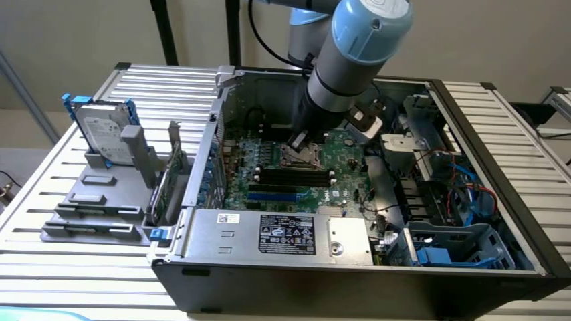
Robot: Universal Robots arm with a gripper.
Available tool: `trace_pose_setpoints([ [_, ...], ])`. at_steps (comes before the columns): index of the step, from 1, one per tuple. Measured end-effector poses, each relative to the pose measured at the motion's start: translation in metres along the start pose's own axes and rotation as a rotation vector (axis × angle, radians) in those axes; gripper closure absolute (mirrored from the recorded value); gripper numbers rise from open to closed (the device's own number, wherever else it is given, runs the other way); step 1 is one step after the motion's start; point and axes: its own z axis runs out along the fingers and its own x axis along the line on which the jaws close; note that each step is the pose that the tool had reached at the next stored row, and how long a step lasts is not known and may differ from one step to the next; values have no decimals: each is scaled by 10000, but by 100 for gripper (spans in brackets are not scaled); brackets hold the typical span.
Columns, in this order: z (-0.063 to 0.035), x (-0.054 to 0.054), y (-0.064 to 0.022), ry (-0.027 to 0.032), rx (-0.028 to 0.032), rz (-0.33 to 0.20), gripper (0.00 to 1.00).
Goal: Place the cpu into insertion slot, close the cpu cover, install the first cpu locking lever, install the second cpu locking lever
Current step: 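Install the second cpu locking lever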
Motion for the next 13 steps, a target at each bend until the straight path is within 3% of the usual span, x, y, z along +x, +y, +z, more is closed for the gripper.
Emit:
trace_pose_setpoints([
  [6, -120, -143, 49, -2, 0, 2, 89],
  [13, -149, -352, -20, -2, 0, 0, 89],
])
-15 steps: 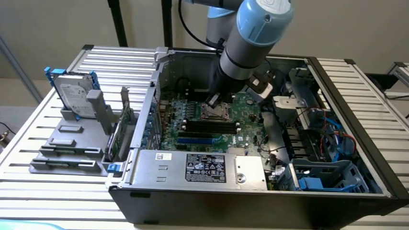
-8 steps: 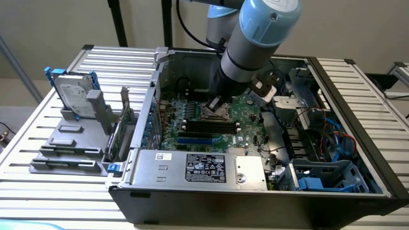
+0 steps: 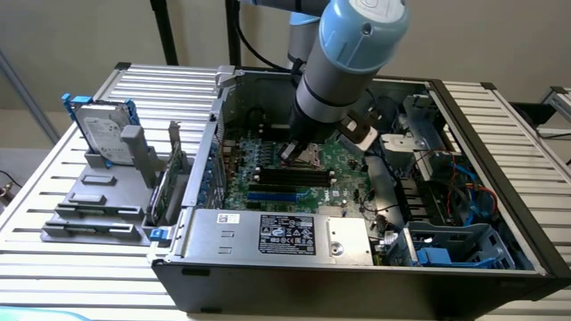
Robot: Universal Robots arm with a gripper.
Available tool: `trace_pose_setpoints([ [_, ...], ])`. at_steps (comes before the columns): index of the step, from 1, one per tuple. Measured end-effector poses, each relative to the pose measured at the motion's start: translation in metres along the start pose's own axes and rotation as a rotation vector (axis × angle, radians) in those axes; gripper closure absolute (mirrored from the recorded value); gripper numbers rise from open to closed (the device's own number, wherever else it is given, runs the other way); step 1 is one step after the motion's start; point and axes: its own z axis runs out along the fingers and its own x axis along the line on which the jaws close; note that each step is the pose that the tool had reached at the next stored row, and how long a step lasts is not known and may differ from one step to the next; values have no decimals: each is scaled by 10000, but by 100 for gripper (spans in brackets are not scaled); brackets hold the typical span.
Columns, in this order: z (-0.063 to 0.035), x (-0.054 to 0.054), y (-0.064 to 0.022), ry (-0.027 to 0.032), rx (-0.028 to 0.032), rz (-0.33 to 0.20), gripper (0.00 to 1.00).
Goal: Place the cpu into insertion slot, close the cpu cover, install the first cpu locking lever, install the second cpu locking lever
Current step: 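Install the second cpu locking lever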
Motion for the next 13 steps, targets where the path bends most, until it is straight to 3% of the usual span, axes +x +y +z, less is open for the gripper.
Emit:
trace_pose_setpoints([
  [13, 28, -84, -123, 79, 2, 117, 89],
])
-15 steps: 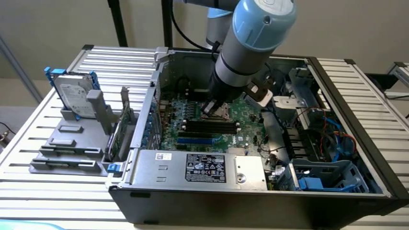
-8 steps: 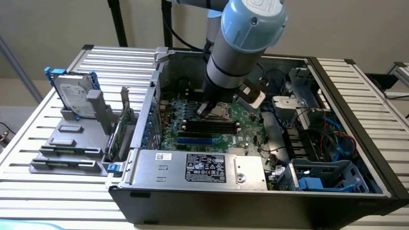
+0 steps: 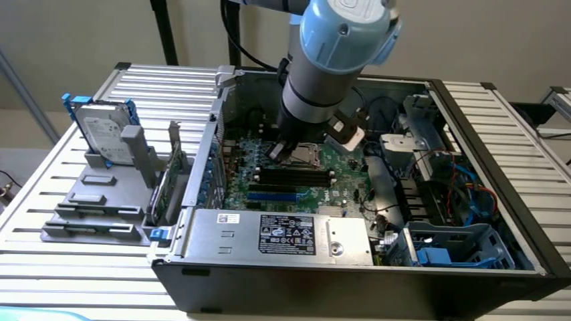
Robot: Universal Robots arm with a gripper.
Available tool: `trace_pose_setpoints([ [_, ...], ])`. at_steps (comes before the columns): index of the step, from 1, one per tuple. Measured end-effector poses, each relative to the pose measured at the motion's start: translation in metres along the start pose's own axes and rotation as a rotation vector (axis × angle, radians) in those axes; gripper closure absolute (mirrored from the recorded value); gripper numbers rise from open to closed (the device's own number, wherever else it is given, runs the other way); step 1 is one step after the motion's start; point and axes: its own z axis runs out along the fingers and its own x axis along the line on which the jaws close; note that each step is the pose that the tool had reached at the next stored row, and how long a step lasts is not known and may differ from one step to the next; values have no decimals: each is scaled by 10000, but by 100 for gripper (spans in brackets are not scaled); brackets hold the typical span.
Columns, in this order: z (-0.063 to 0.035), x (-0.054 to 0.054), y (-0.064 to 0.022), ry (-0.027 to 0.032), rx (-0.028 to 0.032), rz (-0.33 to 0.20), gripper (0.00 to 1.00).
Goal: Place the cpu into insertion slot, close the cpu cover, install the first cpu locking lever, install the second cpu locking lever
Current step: 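Install the second cpu locking lever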
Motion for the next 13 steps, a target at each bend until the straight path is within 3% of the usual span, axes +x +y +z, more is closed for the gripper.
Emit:
trace_pose_setpoints([
  [9, 59, 1, -26, 52, 15, -12, 89],
  [13, 100, -10, -26, 89, -7, -30, 89],
])
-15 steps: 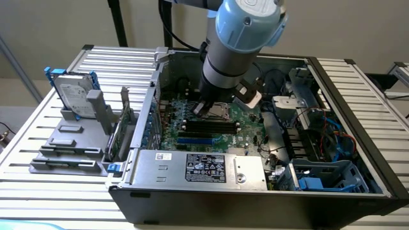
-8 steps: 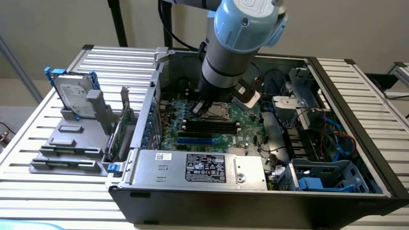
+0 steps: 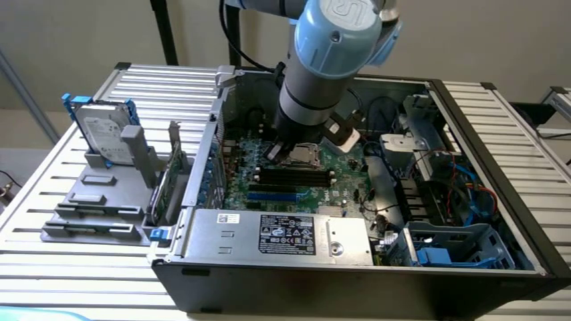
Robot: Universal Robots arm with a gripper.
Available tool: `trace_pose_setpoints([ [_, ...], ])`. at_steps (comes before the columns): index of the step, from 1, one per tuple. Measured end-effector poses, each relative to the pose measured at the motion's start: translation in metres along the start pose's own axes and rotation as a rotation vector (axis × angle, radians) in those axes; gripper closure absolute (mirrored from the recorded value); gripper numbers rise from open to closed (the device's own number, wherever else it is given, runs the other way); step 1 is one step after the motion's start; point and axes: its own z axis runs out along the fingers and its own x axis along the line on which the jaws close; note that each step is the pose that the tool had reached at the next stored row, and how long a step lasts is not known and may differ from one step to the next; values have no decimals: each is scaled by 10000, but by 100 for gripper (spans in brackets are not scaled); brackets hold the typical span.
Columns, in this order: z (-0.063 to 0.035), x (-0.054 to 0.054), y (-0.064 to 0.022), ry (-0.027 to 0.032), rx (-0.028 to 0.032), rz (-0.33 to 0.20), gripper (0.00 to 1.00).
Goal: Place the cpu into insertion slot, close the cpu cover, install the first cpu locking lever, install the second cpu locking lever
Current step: 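Install the second cpu locking lever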
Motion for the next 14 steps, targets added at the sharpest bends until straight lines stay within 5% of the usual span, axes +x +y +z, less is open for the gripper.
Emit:
trace_pose_setpoints([
  [14, 162, -62, -39, 102, -111, -60, 89],
])
